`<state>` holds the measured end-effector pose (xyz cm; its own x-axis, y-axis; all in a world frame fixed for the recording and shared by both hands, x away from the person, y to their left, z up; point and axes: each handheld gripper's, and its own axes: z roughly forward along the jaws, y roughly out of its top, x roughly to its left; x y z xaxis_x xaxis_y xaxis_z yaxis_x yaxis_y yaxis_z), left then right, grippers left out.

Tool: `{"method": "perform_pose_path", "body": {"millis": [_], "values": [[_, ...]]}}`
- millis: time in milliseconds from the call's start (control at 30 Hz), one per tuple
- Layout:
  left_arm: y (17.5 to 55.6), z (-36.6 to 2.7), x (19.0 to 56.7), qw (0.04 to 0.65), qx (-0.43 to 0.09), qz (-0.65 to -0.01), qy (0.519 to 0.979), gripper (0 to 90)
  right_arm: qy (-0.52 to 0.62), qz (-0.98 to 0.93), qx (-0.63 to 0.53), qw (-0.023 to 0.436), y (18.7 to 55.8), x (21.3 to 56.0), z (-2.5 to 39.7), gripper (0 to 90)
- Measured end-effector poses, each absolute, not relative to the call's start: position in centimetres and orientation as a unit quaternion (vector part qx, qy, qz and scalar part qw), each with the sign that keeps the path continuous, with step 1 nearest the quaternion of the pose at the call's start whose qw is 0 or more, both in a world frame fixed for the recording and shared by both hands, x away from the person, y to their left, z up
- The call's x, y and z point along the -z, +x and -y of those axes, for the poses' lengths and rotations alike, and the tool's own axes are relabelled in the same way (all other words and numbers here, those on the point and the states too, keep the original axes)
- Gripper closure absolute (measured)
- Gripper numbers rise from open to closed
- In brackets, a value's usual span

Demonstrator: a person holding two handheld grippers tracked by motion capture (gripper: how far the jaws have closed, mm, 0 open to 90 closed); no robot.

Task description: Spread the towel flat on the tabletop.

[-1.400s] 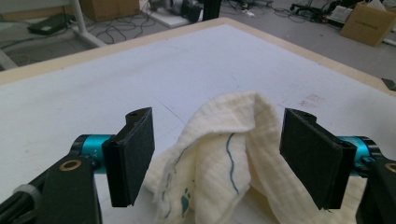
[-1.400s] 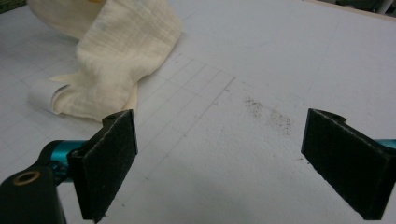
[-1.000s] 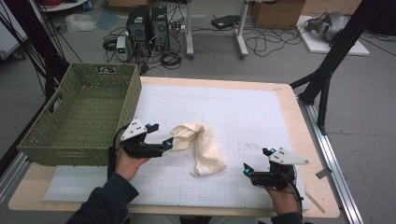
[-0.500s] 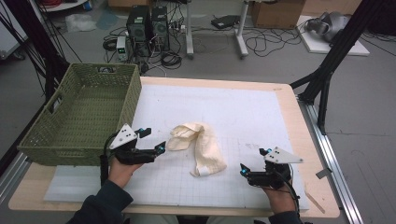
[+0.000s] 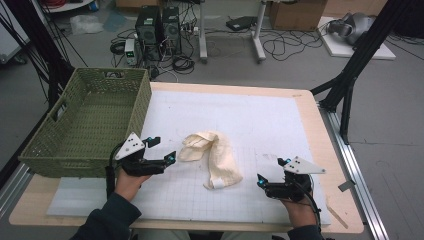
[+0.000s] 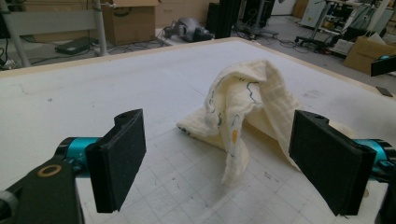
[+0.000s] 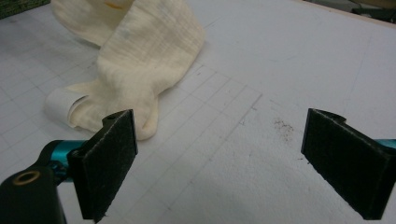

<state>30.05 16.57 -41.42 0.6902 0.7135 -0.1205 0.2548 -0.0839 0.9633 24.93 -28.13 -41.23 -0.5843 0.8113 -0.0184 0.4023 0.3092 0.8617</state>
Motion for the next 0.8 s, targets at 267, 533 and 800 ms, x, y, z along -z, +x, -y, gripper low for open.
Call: {"method": "perform_pose_path", "body": {"millis": [267, 533, 800], "values": [[30.0, -16.7, 41.5, 0.584, -0.199, -0.344, 0.708, 19.4, 0.334, -0.804, -0.422, 0.253, 25.0, 41.1, 26.1, 9.8], [30.0, -16.6, 41.5, 0.582, -0.198, -0.342, 0.71, 21.4, 0.329, -0.812, -0.436, 0.206, 25.9, 41.2, 23.5, 9.8], [30.1, -16.3, 41.7, 0.577, -0.189, -0.341, 0.718, 26.0, 0.27, -0.837, -0.44, 0.181, 27.3, 40.8, 19.2, 40.6]]}}
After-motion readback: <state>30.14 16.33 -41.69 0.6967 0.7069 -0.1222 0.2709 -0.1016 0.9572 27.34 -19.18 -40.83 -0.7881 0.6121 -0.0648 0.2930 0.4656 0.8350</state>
